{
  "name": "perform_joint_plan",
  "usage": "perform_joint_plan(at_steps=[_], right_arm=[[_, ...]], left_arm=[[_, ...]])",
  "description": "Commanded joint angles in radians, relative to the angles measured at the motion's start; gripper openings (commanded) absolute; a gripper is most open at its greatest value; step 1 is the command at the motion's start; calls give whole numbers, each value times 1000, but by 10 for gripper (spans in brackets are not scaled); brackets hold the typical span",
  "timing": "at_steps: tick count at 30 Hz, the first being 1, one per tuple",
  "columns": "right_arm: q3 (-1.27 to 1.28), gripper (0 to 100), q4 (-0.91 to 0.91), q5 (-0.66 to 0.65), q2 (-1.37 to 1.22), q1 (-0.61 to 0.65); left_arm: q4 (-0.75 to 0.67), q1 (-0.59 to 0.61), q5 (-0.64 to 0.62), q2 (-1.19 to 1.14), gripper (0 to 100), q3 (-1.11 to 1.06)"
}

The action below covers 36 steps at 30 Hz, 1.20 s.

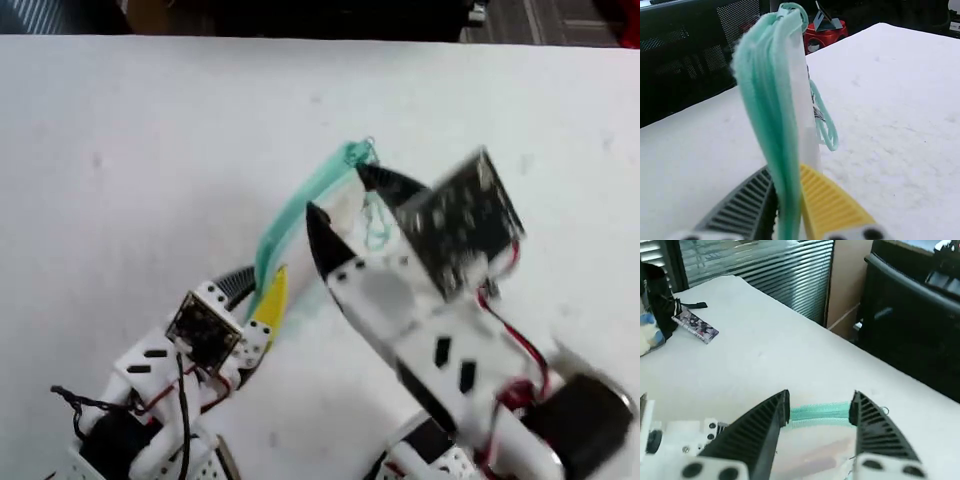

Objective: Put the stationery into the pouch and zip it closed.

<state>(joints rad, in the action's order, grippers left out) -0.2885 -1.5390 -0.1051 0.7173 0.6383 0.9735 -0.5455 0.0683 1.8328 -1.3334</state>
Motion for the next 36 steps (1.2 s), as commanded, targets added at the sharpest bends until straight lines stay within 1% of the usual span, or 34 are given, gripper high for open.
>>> perform_joint_plan(at_steps=[1,3,5,12,15,17,21,23,27,31,36], right_arm=[[-41,281,-2,133,-82,-30],[-41,312,-2,192,-117,-33],[-41,311,2,233,-148,-33],[-44,312,10,267,-303,-35],[-86,313,4,330,-358,-35],[-138,314,-13,348,-390,-35],[-252,314,-124,348,-444,-42],[-296,314,-174,348,-463,-82],[-253,314,-182,348,-475,-133],[-133,315,-163,348,-487,-101],[-158,315,-160,348,-510,-94]], left_arm=[[12,7,6,-1,21,34],[12,7,6,-1,21,34],[12,7,6,-1,21,32],[3,7,8,-1,21,5],[3,7,8,-1,21,6],[3,7,8,-1,21,6],[3,7,8,-1,21,3],[3,7,8,-1,21,3],[3,7,8,-1,21,3],[3,7,8,-1,21,3],[3,7,8,-1,21,3]])
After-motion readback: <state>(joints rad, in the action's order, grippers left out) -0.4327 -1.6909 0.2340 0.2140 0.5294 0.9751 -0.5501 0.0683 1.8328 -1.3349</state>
